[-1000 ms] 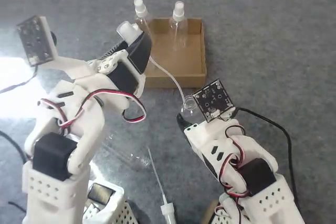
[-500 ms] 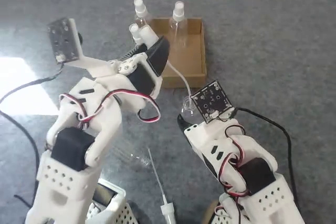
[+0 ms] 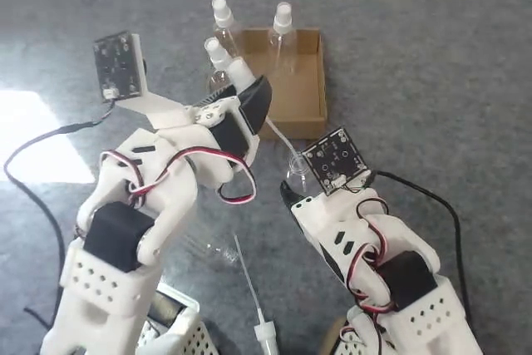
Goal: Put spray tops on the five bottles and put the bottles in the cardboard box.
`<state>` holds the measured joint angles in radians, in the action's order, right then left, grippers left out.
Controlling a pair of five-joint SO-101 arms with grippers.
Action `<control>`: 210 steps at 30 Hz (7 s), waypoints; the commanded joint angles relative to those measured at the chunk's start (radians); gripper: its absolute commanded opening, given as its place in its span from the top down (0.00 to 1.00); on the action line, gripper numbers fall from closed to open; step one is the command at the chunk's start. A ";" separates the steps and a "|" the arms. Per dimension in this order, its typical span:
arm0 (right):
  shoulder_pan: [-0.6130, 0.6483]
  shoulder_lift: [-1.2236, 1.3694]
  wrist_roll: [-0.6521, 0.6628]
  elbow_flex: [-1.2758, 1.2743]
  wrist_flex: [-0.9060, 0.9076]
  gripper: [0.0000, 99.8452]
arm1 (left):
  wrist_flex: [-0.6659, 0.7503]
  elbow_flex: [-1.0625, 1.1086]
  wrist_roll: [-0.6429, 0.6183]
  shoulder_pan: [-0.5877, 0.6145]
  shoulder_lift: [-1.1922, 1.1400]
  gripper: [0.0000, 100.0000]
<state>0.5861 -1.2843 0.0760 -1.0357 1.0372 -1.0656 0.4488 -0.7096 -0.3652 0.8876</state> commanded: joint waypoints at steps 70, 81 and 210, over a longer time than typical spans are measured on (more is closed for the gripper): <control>-0.073 -0.263 0.018 -0.078 -0.064 0.93 | -0.084 0.170 0.157 -0.321 0.021 0.84; -0.073 -0.263 0.018 -0.080 -0.064 0.93 | -0.086 0.170 0.158 -0.316 0.021 0.83; -0.171 1.481 -0.147 0.537 -1.422 0.93 | -0.020 0.928 0.287 0.525 0.936 0.99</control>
<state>0.4266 0.1749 -0.0713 -0.5846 -0.3237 -1.0886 1.3863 -0.4304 0.1611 1.8052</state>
